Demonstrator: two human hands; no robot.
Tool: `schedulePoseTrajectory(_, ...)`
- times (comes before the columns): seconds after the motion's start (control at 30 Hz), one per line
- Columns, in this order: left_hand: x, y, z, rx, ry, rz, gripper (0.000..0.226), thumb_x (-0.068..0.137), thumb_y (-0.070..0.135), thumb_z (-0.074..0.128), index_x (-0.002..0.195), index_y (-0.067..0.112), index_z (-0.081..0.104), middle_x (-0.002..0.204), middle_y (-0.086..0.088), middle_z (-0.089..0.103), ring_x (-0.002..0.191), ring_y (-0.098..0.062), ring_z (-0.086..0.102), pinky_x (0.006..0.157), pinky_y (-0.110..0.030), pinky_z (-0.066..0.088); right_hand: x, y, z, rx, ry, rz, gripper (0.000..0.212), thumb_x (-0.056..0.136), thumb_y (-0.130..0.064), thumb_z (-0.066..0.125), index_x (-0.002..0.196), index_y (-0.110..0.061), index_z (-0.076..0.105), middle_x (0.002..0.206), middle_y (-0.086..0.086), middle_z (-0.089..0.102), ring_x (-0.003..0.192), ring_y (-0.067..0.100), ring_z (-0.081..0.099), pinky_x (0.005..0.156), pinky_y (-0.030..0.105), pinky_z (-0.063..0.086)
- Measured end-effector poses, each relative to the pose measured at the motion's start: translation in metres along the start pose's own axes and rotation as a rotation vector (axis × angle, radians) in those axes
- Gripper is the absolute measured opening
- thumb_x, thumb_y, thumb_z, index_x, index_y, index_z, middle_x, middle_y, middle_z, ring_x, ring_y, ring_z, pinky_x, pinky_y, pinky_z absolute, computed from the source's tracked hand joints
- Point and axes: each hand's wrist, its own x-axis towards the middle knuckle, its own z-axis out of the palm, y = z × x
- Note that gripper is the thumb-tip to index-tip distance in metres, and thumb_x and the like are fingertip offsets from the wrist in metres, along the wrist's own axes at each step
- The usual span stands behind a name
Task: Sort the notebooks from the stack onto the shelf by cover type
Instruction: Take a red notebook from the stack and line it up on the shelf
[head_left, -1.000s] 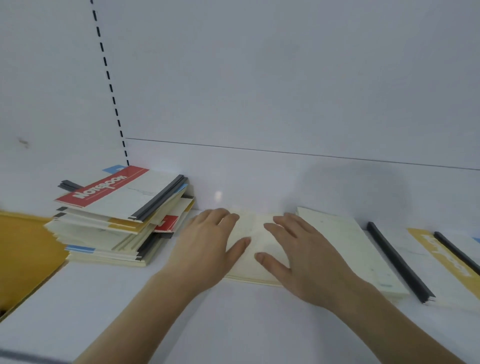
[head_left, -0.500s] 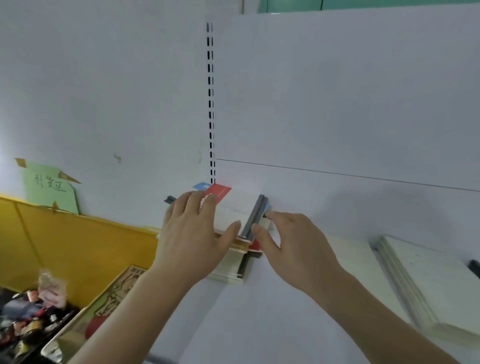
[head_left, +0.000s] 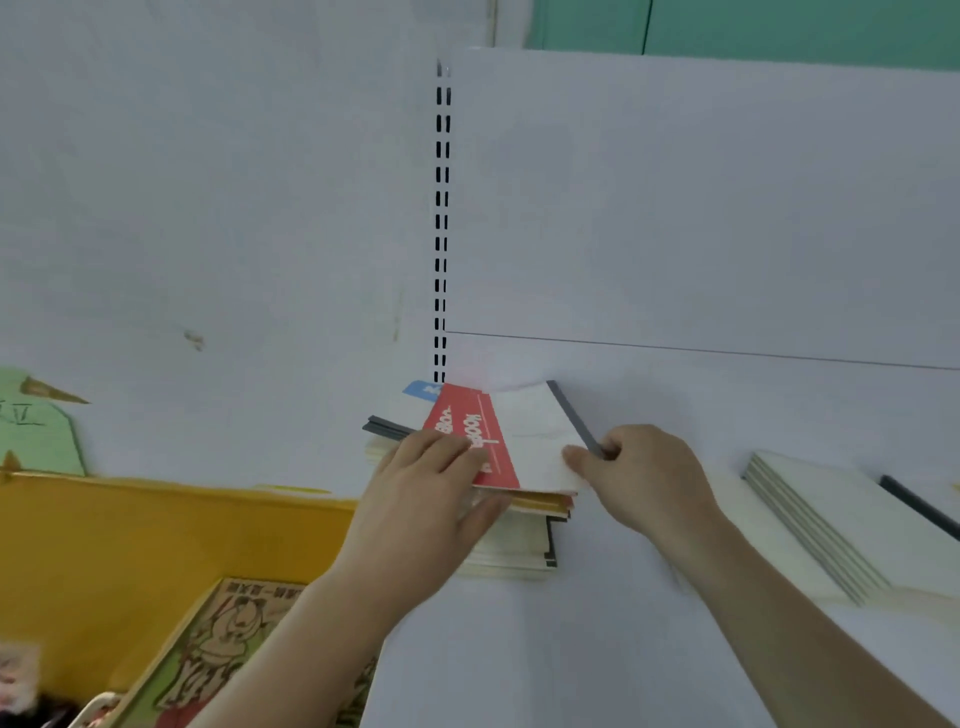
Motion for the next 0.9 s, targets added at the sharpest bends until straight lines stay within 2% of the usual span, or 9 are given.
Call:
schedulePoseTrajectory(0.17,0.001,-0.003,-0.01,-0.197,0.042,-0.055,0.067,0.093,0.072,0.034,0.131,0.023,0.058,0.131,0.008,0.061,0.123,-0.015,0.053,0.101,-0.032,0.046,0.0,-0.003,-0.028,0.226,0.289,-0.083,0.013,0.098,-0.031,0.053,0.094,-0.018,0.056,0.083,-0.006,0.063,0.067,0.002,0.057,0.053,0.021,0.04)
schedulePoseTrajectory(0.23,0.007,-0.002,-0.022,-0.28,0.13,-0.088,0.062,0.094,0.066,0.037,0.133,0.021,0.055,0.131,0.006,0.06,0.121,-0.014,0.053,0.098,-0.029,0.045,0.0,-0.004,-0.042,0.368,0.365,-0.164,0.009,0.097,-0.031,0.056,0.095,-0.023,0.06,0.081,-0.008,0.068,0.067,0.009,0.064,0.059,0.031,0.054)
schedulePoseTrajectory(0.33,0.023,-0.002,-0.044,-0.353,0.166,-0.173,0.068,0.092,0.063,0.042,0.146,0.023,0.041,0.146,0.006,0.046,0.134,-0.012,0.04,0.109,-0.031,0.037,-0.003,-0.009,-0.062,0.647,0.129,-0.217,0.011,0.094,-0.024,0.064,0.089,-0.028,0.072,0.077,-0.001,0.073,0.068,0.018,0.071,0.058,0.037,0.06)
schedulePoseTrajectory(0.43,0.04,-0.004,-0.062,-0.201,0.078,-0.105,0.083,0.088,0.071,0.043,0.155,0.026,0.023,0.161,0.007,0.026,0.15,-0.014,0.017,0.12,-0.034,0.018,-0.002,-0.007,-0.065,0.571,-0.138,-0.296,0.01,0.092,-0.025,0.067,0.092,-0.03,0.075,0.085,0.0,0.075,0.078,0.022,0.071,0.063,0.042,0.059)
schedulePoseTrajectory(0.5,0.046,-0.004,-0.068,-0.095,-0.095,-0.038,0.075,0.088,0.072,0.044,0.15,0.031,0.035,0.155,0.009,0.038,0.146,-0.015,0.029,0.121,-0.034,0.026,-0.001,-0.004,-0.062,0.456,-0.202,-0.361,0.01,0.092,-0.031,0.065,0.097,-0.034,0.074,0.09,-0.008,0.074,0.084,0.018,0.07,0.073,0.044,0.059)
schedulePoseTrajectory(0.57,0.049,-0.006,-0.071,-0.102,-0.275,-0.042,0.042,0.091,0.067,0.049,0.115,0.034,0.059,0.113,0.012,0.066,0.106,-0.01,0.061,0.09,-0.027,0.05,0.002,-0.002,-0.058,0.398,-0.208,-0.421,0.011,0.092,-0.035,0.064,0.099,-0.037,0.072,0.093,-0.015,0.073,0.086,0.007,0.068,0.081,0.038,0.057)
schedulePoseTrajectory(0.63,0.048,-0.011,-0.072,-0.186,-0.391,-0.036,0.038,0.092,0.064,0.051,0.083,0.027,0.056,0.077,0.008,0.061,0.07,-0.012,0.058,0.063,-0.026,0.044,0.003,-0.006,-0.057,0.411,-0.181,-0.446,0.011,0.09,-0.037,0.066,0.099,-0.041,0.069,0.087,-0.019,0.071,0.081,0.003,0.068,0.074,0.027,0.055)
schedulePoseTrajectory(0.73,0.038,-0.017,-0.07,-0.379,-0.521,-0.051,0.039,0.095,0.061,0.046,0.085,0.025,0.054,0.082,0.003,0.064,0.072,-0.013,0.06,0.068,-0.031,0.049,0.006,-0.01,-0.05,0.471,-0.193,-0.388,0.021,0.087,-0.045,0.066,0.107,-0.044,0.06,0.071,-0.012,0.071,0.065,0.005,0.069,0.058,0.018,0.052)
schedulePoseTrajectory(0.9,0.004,-0.023,-0.051,-0.644,-0.489,-0.212,0.027,0.103,0.046,0.042,0.115,0.03,0.06,0.108,0.01,0.069,0.097,-0.001,0.063,0.089,-0.026,0.052,0.024,0.001,-0.021,0.613,-0.094,-0.025,0.037,0.1,-0.048,0.046,0.099,-0.018,0.068,0.07,-0.001,0.074,0.066,0.018,0.071,0.068,0.035,0.06)
